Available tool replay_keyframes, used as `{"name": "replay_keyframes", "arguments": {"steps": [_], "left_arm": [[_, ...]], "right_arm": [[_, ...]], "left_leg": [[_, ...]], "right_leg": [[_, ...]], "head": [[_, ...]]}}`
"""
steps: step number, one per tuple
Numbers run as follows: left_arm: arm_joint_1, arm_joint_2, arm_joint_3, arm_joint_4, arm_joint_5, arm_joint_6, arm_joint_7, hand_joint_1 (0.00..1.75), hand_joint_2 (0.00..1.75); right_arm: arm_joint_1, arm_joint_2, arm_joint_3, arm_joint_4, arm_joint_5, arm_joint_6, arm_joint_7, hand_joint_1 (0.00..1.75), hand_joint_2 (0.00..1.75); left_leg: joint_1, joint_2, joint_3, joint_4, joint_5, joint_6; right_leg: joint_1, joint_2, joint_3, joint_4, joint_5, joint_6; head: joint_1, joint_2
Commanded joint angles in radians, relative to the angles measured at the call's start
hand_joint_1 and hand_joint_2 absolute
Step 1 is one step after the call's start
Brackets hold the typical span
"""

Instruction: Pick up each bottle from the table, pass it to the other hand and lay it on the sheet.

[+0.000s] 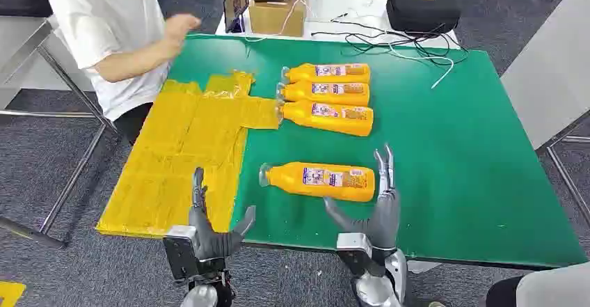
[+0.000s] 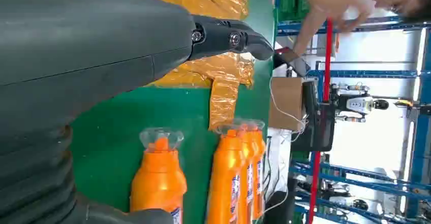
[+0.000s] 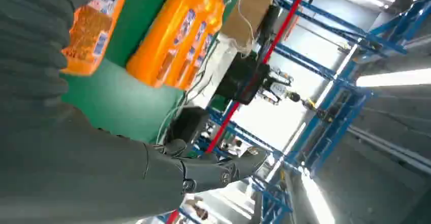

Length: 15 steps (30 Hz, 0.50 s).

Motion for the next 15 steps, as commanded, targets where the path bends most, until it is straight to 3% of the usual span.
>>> {"name": "replay_keyframes", "arguments": {"steps": [1, 3, 5, 6, 10, 12, 15], "left_arm": [[-0.017, 0.038, -0.036, 0.041, -0.014, 0.012, 0.003, 0.00, 1.75], [-0.019, 0.036, -0.025, 0.047, 0.022, -0.004, 0.003, 0.00, 1.75], [-0.021, 0.044, -0.029, 0.059, 0.041, -0.001, 0.003, 0.00, 1.75], [-0.021, 0.053, -0.035, 0.064, 0.045, -0.002, 0.003, 0.00, 1.75], [-0.028, 0.061, -0.034, 0.067, 0.023, -0.028, 0.003, 0.00, 1.75], [-0.040, 0.060, -0.034, 0.078, 0.024, -0.029, 0.003, 0.00, 1.75], [-0.056, 0.061, -0.045, 0.094, 0.015, -0.029, 0.003, 0.00, 1.75]], "right_arm": [[0.017, 0.010, -0.051, -0.028, -0.012, -0.005, 0.000, 0.00, 1.75], [0.009, 0.010, -0.044, -0.008, -0.022, -0.005, 0.000, 0.00, 1.75], [0.001, 0.027, -0.096, 0.085, 0.157, -0.005, 0.000, 0.00, 1.75], [-0.037, -0.004, -0.070, 0.209, 0.210, -0.005, 0.032, 0.00, 1.75], [-0.153, -0.048, -0.128, 0.397, 0.389, -0.005, 0.066, 0.00, 1.75], [-0.230, -0.077, -0.103, 0.501, 0.476, -0.005, 0.144, 0.00, 1.75], [-0.327, -0.102, -0.039, 0.630, 0.485, 0.008, 0.229, 0.00, 1.75]], "left_leg": [[0.000, 0.000, 0.003, -0.001, -0.001, -0.001], [0.001, 0.001, 0.003, -0.001, -0.001, -0.001], [0.001, 0.000, 0.004, -0.001, -0.001, -0.002], [0.000, 0.000, 0.003, -0.001, 0.000, -0.001], [0.002, 0.002, 0.006, -0.003, 0.000, -0.001], [0.001, 0.002, 0.005, -0.002, 0.000, -0.001], [0.000, 0.004, 0.004, -0.001, 0.000, -0.001]], "right_leg": [[0.000, 0.000, 0.003, -0.001, -0.001, -0.002], [0.001, 0.000, 0.003, -0.001, -0.001, -0.002], [0.001, 0.000, 0.004, -0.001, -0.001, -0.002], [0.001, 0.000, 0.003, -0.001, 0.000, -0.001], [0.002, 0.001, 0.006, -0.004, 0.000, -0.002], [0.001, 0.001, 0.004, -0.003, 0.001, -0.001], [0.001, 0.003, 0.004, -0.002, 0.001, -0.001]], "head": [[0.000, 0.000], [0.000, 0.000], [0.000, 0.000], [0.000, 0.000], [0.000, 0.000], [0.000, 0.000], [0.000, 0.000]]}}
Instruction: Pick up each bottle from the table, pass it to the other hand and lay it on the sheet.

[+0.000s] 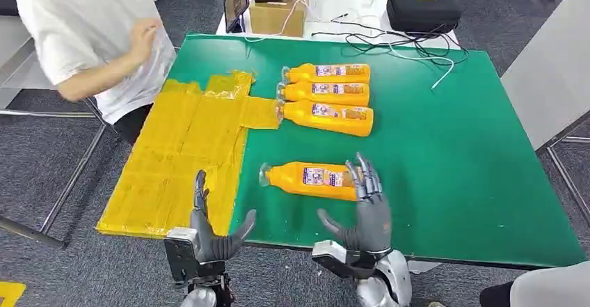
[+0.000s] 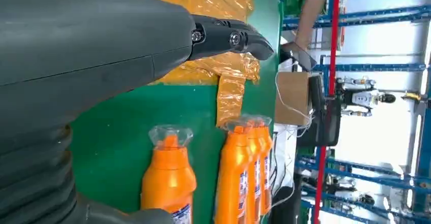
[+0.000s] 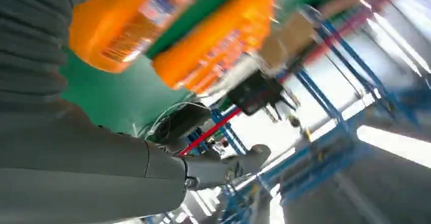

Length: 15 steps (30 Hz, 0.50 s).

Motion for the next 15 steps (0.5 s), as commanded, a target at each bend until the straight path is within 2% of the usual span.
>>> {"name": "replay_keyframes", "arguments": {"steps": [1, 4, 8, 10, 15], "left_arm": [[-0.059, 0.038, -0.029, 0.084, -0.013, -0.010, 0.003, 0.00, 1.75], [-0.065, 0.038, -0.035, 0.088, -0.017, -0.009, 0.003, 0.00, 1.75], [-0.063, 0.040, -0.036, 0.081, -0.023, -0.002, 0.003, 0.00, 1.75], [-0.060, 0.041, -0.036, 0.078, -0.022, -0.001, 0.003, 0.00, 1.75], [-0.051, 0.049, -0.042, 0.056, -0.028, -0.002, 0.003, 0.00, 1.75]], "right_arm": [[-0.284, -0.084, 0.047, 0.474, 0.101, 0.009, 0.178, 0.00, 1.75], [-0.331, -0.088, 0.094, 0.541, 0.127, 0.022, 0.231, 0.00, 1.75], [-0.349, -0.085, 0.132, 0.567, 0.130, 0.006, 0.251, 0.00, 1.75], [-0.351, -0.083, 0.144, 0.569, 0.129, 0.027, 0.275, 0.00, 1.75], [-0.387, -0.099, 0.232, 0.580, 0.210, 0.150, 0.427, 0.00, 1.75]], "left_leg": [[0.001, 0.005, 0.005, -0.001, -0.001, -0.001], [0.001, 0.002, 0.005, -0.001, 0.000, -0.001], [0.000, 0.003, 0.004, 0.000, 0.000, -0.001], [0.001, 0.001, 0.004, 0.000, 0.000, -0.001], [0.001, 0.002, 0.003, 0.000, -0.001, -0.001]], "right_leg": [[0.001, 0.004, 0.004, -0.003, 0.002, -0.002], [0.001, 0.002, 0.005, -0.002, 0.001, -0.002], [0.001, 0.002, 0.003, -0.001, 0.000, -0.001], [0.001, 0.000, 0.004, -0.001, 0.000, -0.001], [0.001, 0.002, 0.003, 0.000, 0.000, -0.001]], "head": [[0.000, 0.000], [0.000, 0.000], [0.000, 0.000], [0.000, 0.000], [0.000, 0.000]]}}
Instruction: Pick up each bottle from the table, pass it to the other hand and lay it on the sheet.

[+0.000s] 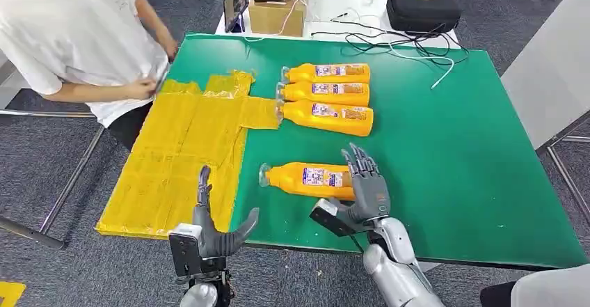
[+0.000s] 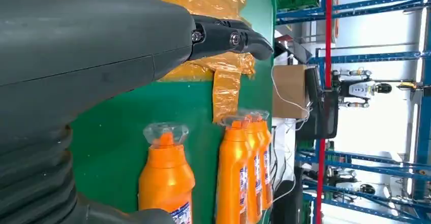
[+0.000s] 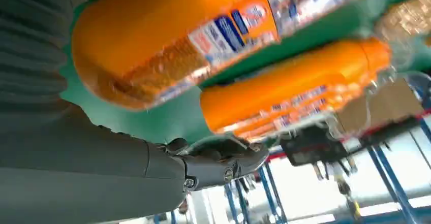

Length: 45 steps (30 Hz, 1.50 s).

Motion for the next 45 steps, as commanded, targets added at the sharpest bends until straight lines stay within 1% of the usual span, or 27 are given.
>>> {"name": "replay_keyframes", "arguments": {"steps": [1, 2, 3, 4, 5, 7, 9, 13, 14, 15, 16, 17, 18, 23, 25, 29, 30, 32, 33, 34, 36, 38, 39, 41, 42, 43, 45], "left_arm": [[-0.015, 0.042, -0.033, 0.018, -0.009, -0.001, 0.003, 0.00, 1.75], [-0.015, 0.042, -0.033, 0.018, -0.009, -0.001, 0.003, 0.00, 1.75], [-0.006, 0.039, -0.020, 0.005, 0.006, -0.003, 0.016, 0.00, 1.75], [0.010, 0.044, -0.013, -0.025, 0.054, -0.060, 0.066, 0.00, 1.75], [0.015, 0.045, -0.010, -0.033, 0.056, -0.062, 0.068, 0.00, 1.75], [0.030, 0.045, -0.002, -0.055, 0.056, -0.084, 0.085, 0.00, 1.75], [0.031, 0.043, 0.001, -0.053, 0.050, -0.091, 0.090, 0.00, 1.75], [0.018, 0.033, 0.015, -0.027, 0.010, -0.076, 0.079, 0.00, 1.75], [0.017, 0.032, 0.015, -0.027, 0.010, -0.076, 0.079, 0.00, 1.75], [0.014, 0.028, 0.020, -0.022, 0.006, -0.079, 0.078, 0.00, 1.75], [0.014, 0.026, 0.022, -0.024, 0.003, -0.081, 0.078, 0.00, 1.75], [0.014, 0.026, 0.022, -0.024, 0.003, -0.081, 0.078, 0.00, 1.75], [0.015, 0.025, 0.024, -0.026, -0.002, -0.081, 0.077, 0.00, 1.75], [0.005, 0.014, 0.040, -0.005, -0.014, -0.088, 0.078, 0.00, 1.75], [-0.005, 0.009, 0.043, 0.008, -0.017, -0.091, 0.076, 0.00, 1.75], [-0.019, 0.001, 0.055, 0.020, -0.021, -0.093, 0.071, 0.00, 1.75], [-0.018, 0.000, 0.065, 0.009, -0.016, -0.092, 0.065, 0.00, 1.75], [-0.017, 0.006, 0.070, -0.003, -0.013, -0.093, 0.062, 0.00, 1.75], [-0.012, 0.006, 0.074, -0.014, -0.007, -0.091, 0.055, 0.00, 1.75], [-0.008, 0.004, 0.085, -0.021, 0.009, -0.077, 0.051, 0.00, 1.75], [-0.005, -0.001, 0.104, -0.023, 0.039, -0.029, 0.057, 0.00, 1.75], [-0.008, -0.014, 0.132, -0.012, 0.106, 0.034, 0.085, 0.00, 1.75], [-0.008, -0.014, 0.136, -0.006, 0.150, 0.057, 0.090, 0.00, 1.75], [-0.004, -0.003, 0.123, 0.001, 0.213, 0.076, 0.097, 0.00, 1.75], [-0.003, 0.000, 0.118, 0.003, 0.219, 0.078, 0.093, 0.00, 1.75], [-0.005, 0.016, 0.084, 0.012, 0.258, 0.052, 0.118, 0.00, 1.75], [0.001, 0.037, 0.041, 0.015, 0.306, -0.002, 0.164, 0.00, 1.75]], "right_arm": [[-0.114, -0.041, 0.174, 0.131, 0.107, 0.158, 0.221, 0.00, 1.75], [-0.116, -0.040, 0.174, 0.130, 0.107, 0.159, 0.221, 0.00, 1.75], [-0.141, -0.057, 0.239, 0.144, 0.238, 0.177, 0.378, 0.00, 1.75], [-0.151, -0.050, 0.247, 0.131, 0.263, 0.261, 0.442, 0.00, 1.75], [-0.150, -0.050, 0.247, 0.121, 0.262, 0.274, 0.444, 0.00, 1.75], [-0.171, -0.042, 0.272, 0.119, 0.298, 0.357, 0.510, 0.00, 1.75], [-0.177, -0.030, 0.256, 0.125, 0.276, 0.392, 0.518, 0.00, 1.75], [-0.217, -0.017, 0.283, 0.148, 0.288, 0.453, 0.536, 0.00, 1.75], [-0.219, -0.017, 0.284, 0.148, 0.289, 0.455, 0.536, 0.10, 1.75], [-0.235, -0.018, 0.295, 0.160, 0.287, 0.473, 0.535, 0.86, 1.75], [-0.243, -0.017, 0.296, 0.164, 0.286, 0.485, 0.535, 1.45, 1.75], [-0.245, -0.018, 0.296, 0.164, 0.286, 0.486, 0.535, 1.45, 1.75], [-0.253, -0.019, 0.295, 0.170, 0.272, 0.510, 0.528, 1.75, 1.75], [-0.283, -0.021, 0.298, 0.217, 0.217, 0.596, 0.516, 1.75, 1.75], [-0.293, -0.019, 0.295, 0.253, 0.181, 0.652, 0.504, 1.75, 1.75], [-0.296, -0.019, 0.289, 0.278, 0.131, 0.671, 0.458, 1.75, 1.75], [-0.278, -0.009, 0.256, 0.250, 0.064, 0.637, 0.359, 1.75, 1.75], [-0.263, 0.001, 0.238, 0.232, 0.009, 0.621, 0.295, 1.75, 1.75], [-0.231, 0.007, 0.190, 0.180, -0.080, 0.587, 0.199, 1.75, 1.75], [-0.193, 0.009, 0.175, 0.121, -0.141, 0.542, 0.136, 1.75, 1.75], [-0.120, 0.000, 0.180, -0.008, -0.233, 0.496, 0.088, 1.75, 1.75], [-0.021, 0.001, 0.165, -0.148, -0.303, 0.406, 0.039, 1.75, 1.75], [0.029, 0.011, 0.153, -0.220, -0.347, 0.340, 0.026, 1.75, 1.75], [0.086, 0.027, 0.154, -0.286, -0.392, 0.252, -0.018, 1.75, 1.75], [0.091, 0.025, 0.161, -0.292, -0.394, 0.247, -0.014, 1.75, 1.75], [0.125, 0.042, 0.136, -0.326, -0.467, 0.184, -0.062, 1.75, 1.75], [0.149, 0.031, 0.137, -0.346, -0.494, 0.135, -0.091, 1.75, 1.75]], "left_leg": [[0.000, 0.001, 0.002, 0.000, 0.000, -0.001], [0.001, 0.003, 0.004, 0.000, -0.001, -0.002], [0.000, 0.002, 0.002, 0.000, -0.001, -0.001], [0.000, 0.002, 0.001, 0.000, 0.000, -0.001], [0.001, 0.004, 0.002, 0.001, -0.001, -0.001], [0.001, 0.004, 0.004, 0.000, -0.002, -0.002], [0.000, 0.002, 0.003, 0.000, 0.000, -0.001], [0.001, 0.002, 0.006, 0.000, -0.001, -0.002], [0.001, 0.002, 0.006, -0.001, 0.000, -0.001], [0.001, 0.002, 0.007, 0.000, -0.001, -0.002], [0.001, 0.002, 0.006, 0.000, 0.000, -0.001], [0.001, 0.002, 0.005, 0.000, 0.000, -0.001], [0.001, 0.002, 0.006, 0.000, 0.000, -0.001], [0.001, 0.002, 0.007, 0.000, -0.001, -0.002], [0.000, 0.000, 0.006, -0.001, 0.000, -0.001], [0.001, -0.001, 0.007, -0.001, 0.000, -0.002], [0.001, -0.001, 0.007, -0.001, 0.000, -0.001], [0.001, -0.001, 0.007, -0.001, 0.000, -0.001], [0.002, -0.001, 0.008, -0.001, 0.000, -0.002], [0.001, -0.001, 0.008, -0.001, 0.000, -0.002], [0.002, 0.001, 0.009, -0.002, 0.000, -0.002], [0.002, 0.002, 0.010, -0.001, -0.001, -0.002], [0.002, 0.000, 0.008, -0.001, 0.000, -0.002], [0.002, -0.002, 0.009, -0.001, -0.001, -0.002], [0.002, -0.001, 0.010, -0.001, -0.002, -0.002], [0.002, -0.002, 0.008, -0.001, -0.002, -0.002], [0.002, -0.002, 0.006, -0.001, -0.002, -0.002]], "right_leg": [[0.000, 0.001, 0.001, 0.000, 0.000, -0.001], [0.001, 0.002, 0.003, 0.000, 0.000, -0.002], [0.000, 0.001, 0.001, 0.000, 0.000, -0.002], [0.000, 0.002, 0.001, 0.000, 0.000, -0.001], [0.001, 0.003, 0.002, 0.000, 0.000, -0.002], [0.001, 0.004, 0.003, 0.000, 0.000, -0.002], [0.000, 0.001, 0.002, 0.000, 0.000, -0.001], [0.001, 0.001, 0.006, 0.000, 0.000, -0.002], [0.001, 0.001, 0.006, -0.001, 0.000, -0.002], [0.001, 0.002, 0.006, -0.001, 0.000, -0.002], [0.001, 0.001, 0.005, -0.001, 0.000, -0.002], [0.001, 0.001, 0.005, -0.001, 0.000, -0.001], [0.001, 0.001, 0.006, 0.000, 0.000, -0.002], [0.001, 0.001, 0.007, -0.001, 0.000, -0.002], [0.000, -0.001, 0.006, -0.001, 0.000, -0.001], [0.001, -0.002, 0.008, -0.001, 0.000, -0.002], [0.001, -0.002, 0.007, -0.001, 0.000, -0.001], [0.001, -0.002, 0.008, -0.002, 0.000, -0.002], [0.002, -0.002, 0.009, -0.002, 0.000, -0.002], [0.001, -0.001, 0.008, -0.002, 0.000, -0.002], [0.002, 0.000, 0.009, -0.003, 0.000, -0.002], [0.002, 0.001, 0.009, -0.002, -0.001, -0.003], [0.002, -0.002, 0.008, -0.002, -0.001, -0.002], [0.002, -0.002, 0.009, -0.002, -0.001, -0.002], [0.003, -0.002, 0.009, -0.002, -0.002, -0.003], [0.002, -0.002, 0.008, -0.001, -0.002, -0.003], [0.002, -0.001, 0.007, 0.000, -0.002, -0.002]], "head": [[0.000, 0.000], [0.000, 0.000], [0.000, 0.000], [0.000, 0.000], [0.000, 0.000], [0.000, 0.000], [0.000, 0.000], [0.000, 0.000], [0.000, 0.000], [0.000, 0.000], [0.000, 0.000], [0.000, 0.000], [0.000, 0.000], [0.000, 0.000], [0.000, 0.000], [0.000, 0.000], [0.000, 0.000], [0.000, 0.000], [0.000, 0.000], [0.000, 0.000], [0.000, 0.000], [0.000, 0.000], [0.000, 0.000], [0.000, 0.000], [0.001, 0.000], [0.000, 0.000], [0.000, 0.000]]}}
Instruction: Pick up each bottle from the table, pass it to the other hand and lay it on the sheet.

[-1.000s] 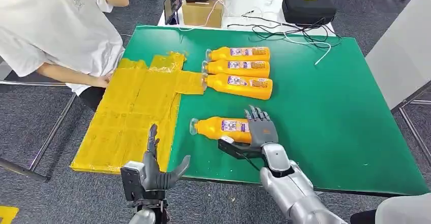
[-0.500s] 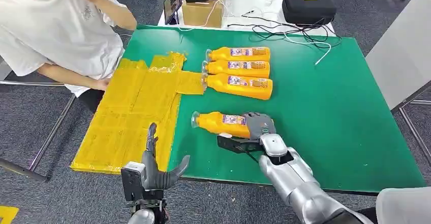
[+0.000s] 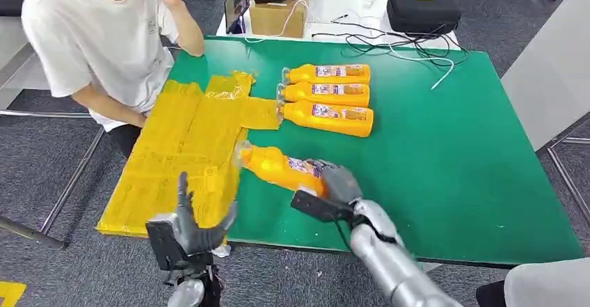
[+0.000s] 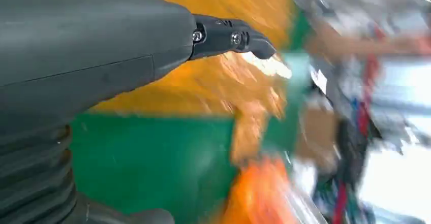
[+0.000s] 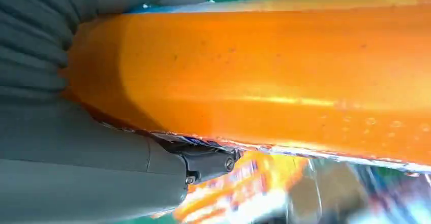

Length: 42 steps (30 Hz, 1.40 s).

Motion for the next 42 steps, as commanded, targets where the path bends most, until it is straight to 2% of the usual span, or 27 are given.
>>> {"name": "replay_keyframes", "arguments": {"steps": [1, 6, 8, 10, 11, 20, 21, 25, 27, 31, 33, 34, 35, 42], "left_arm": [[-0.013, 0.053, -0.072, 0.058, 0.169, -0.098, 0.130, 0.00, 1.75], [-0.006, 0.112, -0.207, 0.066, 0.102, -0.168, 0.129, 0.00, 1.75], [-0.019, 0.152, -0.300, 0.045, 0.026, -0.275, 0.093, 0.00, 1.75], [-0.023, 0.155, -0.318, 0.036, 0.025, -0.333, 0.100, 0.00, 1.75], [-0.029, 0.152, -0.318, 0.037, 0.020, -0.376, 0.098, 0.00, 1.75], [-0.038, 0.129, -0.297, 0.052, -0.003, -0.378, 0.104, 0.00, 1.75], [-0.046, 0.076, -0.198, 0.011, 0.006, -0.355, 0.078, 0.00, 1.75], [-0.037, 0.074, -0.184, -0.016, 0.035, -0.377, 0.083, 0.00, 1.75], [-0.033, 0.065, -0.166, -0.030, 0.057, -0.378, 0.076, 0.00, 1.75], [-0.031, 0.062, -0.140, -0.052, 0.149, -0.454, 0.103, 0.00, 1.75], [-0.025, 0.062, -0.130, -0.059, 0.189, -0.496, 0.117, 0.00, 1.75], [-0.021, 0.062, -0.126, -0.064, 0.205, -0.517, 0.122, 0.23, 1.75], [-0.016, 0.058, -0.118, -0.065, 0.238, -0.549, 0.136, 1.75, 1.75], [0.012, 0.045, -0.076, -0.081, 0.390, -0.661, 0.197, 1.75, 1.75]], "right_arm": [[0.184, 0.012, -0.050, -0.241, -0.134, -0.171, -0.099, 1.75, 1.75], [0.190, 0.008, -0.045, -0.214, -0.157, -0.154, -0.109, 1.75, 1.75], [0.164, 0.018, -0.015, -0.179, -0.181, -0.096, -0.134, 1.75, 1.75], [0.146, 0.027, 0.006, -0.151, -0.183, -0.067, -0.140, 1.75, 1.75], [0.131, 0.033, 0.038, -0.126, -0.182, -0.025, -0.153, 1.75, 1.75], [0.125, 0.049, 0.088, -0.095, -0.174, 0.005, -0.172, 1.75, 1.75], [0.156, 0.087, 0.236, -0.093, -0.247, 0.150, -0.223, 1.75, 1.75], [0.172, 0.106, 0.256, -0.093, -0.265, 0.149, -0.235, 1.75, 1.75], [0.180, 0.116, 0.278, -0.081, -0.293, 0.184, -0.235, 1.75, 1.75], [0.163, 0.124, 0.311, -0.031, -0.325, 0.208, -0.248, 1.75, 1.75], [0.155, 0.126, 0.314, -0.028, -0.333, 0.210, -0.250, 1.41, 1.75], [0.156, 0.126, 0.312, -0.033, -0.339, 0.205, -0.250, 0.05, 1.75], [0.158, 0.129, 0.302, -0.039, -0.356, 0.198, -0.250, 0.00, 0.00], [0.179, 0.127, 0.256, -0.071, -0.403, 0.132, -0.261, 0.00, 0.00]], "left_leg": [[0.001, -0.001, 0.002, -0.001, -0.001, -0.001], [0.000, -0.001, 0.002, -0.001, -0.001, -0.001], [-0.001, 0.001, 0.000, -0.001, -0.001, -0.001], [0.000, 0.001, 0.002, 0.000, -0.002, -0.002], [0.000, 0.002, 0.002, -0.001, -0.001, -0.002], [0.000, 0.003, 0.002, 0.000, -0.002, -0.003], [0.001, 0.004, 0.003, 0.000, -0.002, -0.003], [0.001, 0.002, -0.001, 0.000, -0.001, -0.001], [0.002, 0.003, 0.002, 0.000, -0.002, -0.002], [0.002, 0.002, 0.002, 0.000, -0.002, -0.002], [0.001, 0.002, -0.001, 0.000, -0.001, -0.001], [0.001, 0.002, 0.001, 0.000, -0.001, -0.002], [0.001, 0.001, 0.000, 0.000, -0.001, -0.001], [0.000, 0.001, -0.001, 0.000, -0.001, -0.001]], "right_leg": [[0.001, -0.001, 0.002, -0.001, -0.001, -0.001], [0.000, -0.001, 0.003, -0.002, -0.001, -0.002], [-0.001, 0.000, 0.000, -0.001, -0.001, -0.002], [0.000, 0.001, 0.002, 0.000, -0.002, -0.003], [0.000, 0.001, 0.002, -0.001, -0.001, -0.003], [0.001, 0.002, 0.002, 0.000, -0.001, -0.003], [0.001, 0.003, 0.002, 0.000, -0.001, -0.003], [0.000, 0.001, -0.001, 0.000, -0.001, -0.001], [0.002, 0.002, 0.002, -0.001, -0.001, -0.002], [0.001, 0.000, 0.002, -0.001, -0.002, -0.003], [0.000, 0.000, -0.001, -0.001, -0.001, -0.002], [0.001, 0.000, 0.001, -0.001, -0.001, -0.003], [0.001, -0.001, 0.000, -0.001, -0.001, -0.002], [0.000, -0.001, -0.001, -0.001, -0.001, -0.001]], "head": [[0.000, 0.000], [0.000, 0.000], [0.000, 0.000], [0.000, 0.000], [0.000, 0.000], [0.000, 0.000], [0.000, 0.000], [0.000, 0.000], [0.000, 0.000], [0.000, 0.000], [0.000, 0.000], [0.000, 0.000], [0.000, 0.000], [0.000, 0.000]]}}
